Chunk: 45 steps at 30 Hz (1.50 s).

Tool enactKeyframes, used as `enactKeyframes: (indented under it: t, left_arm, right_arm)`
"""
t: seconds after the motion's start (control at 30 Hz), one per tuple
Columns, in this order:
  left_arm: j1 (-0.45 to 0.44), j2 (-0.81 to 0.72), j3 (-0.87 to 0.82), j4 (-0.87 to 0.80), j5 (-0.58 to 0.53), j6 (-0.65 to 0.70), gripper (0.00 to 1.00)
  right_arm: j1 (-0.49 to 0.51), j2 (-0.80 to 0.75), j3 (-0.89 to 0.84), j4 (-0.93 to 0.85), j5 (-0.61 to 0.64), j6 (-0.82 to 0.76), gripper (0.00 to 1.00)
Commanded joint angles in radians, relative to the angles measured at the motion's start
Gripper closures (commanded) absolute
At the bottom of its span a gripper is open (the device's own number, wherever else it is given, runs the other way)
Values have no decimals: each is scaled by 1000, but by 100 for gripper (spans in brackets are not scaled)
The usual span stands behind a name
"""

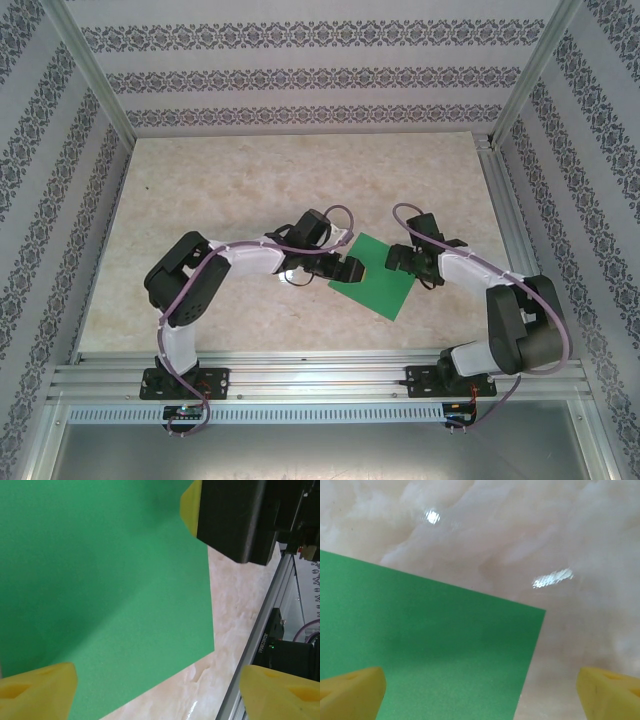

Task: Fold a paper plane with a square sheet of paper (fold left side to right side)
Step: Pick up the square sheet of paper from the center of the table.

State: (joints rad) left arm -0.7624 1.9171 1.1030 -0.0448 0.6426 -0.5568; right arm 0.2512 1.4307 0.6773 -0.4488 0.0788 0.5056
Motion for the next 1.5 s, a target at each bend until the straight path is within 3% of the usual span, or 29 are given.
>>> enactKeyframes:
  t: [0.0,0.5,0.73,0.93,1.17,1.47]
  left_arm:
    - [-11,32,23,19,6,-21,15]
    - [-12,89,23,-12,-21,-30,15]
    - [-12,83,18,-13,-30,-26,15]
    - [-14,68,9,-4,-46,-28,19]
    - [-15,69,25,23,-77,-79,22]
    - [-31,95,57,36,-78,-108,24]
  right_arm:
    - [22,25,26,10,0,29,2]
    - [148,119,92,14,-79,120,2]
    - [161,117,88,38,-93,116,2]
    - [136,82,69,62,-117,106,15]
    - [79,5,-9,138,-213,133,19]
    - [76,42,-35,187,-285,142,26]
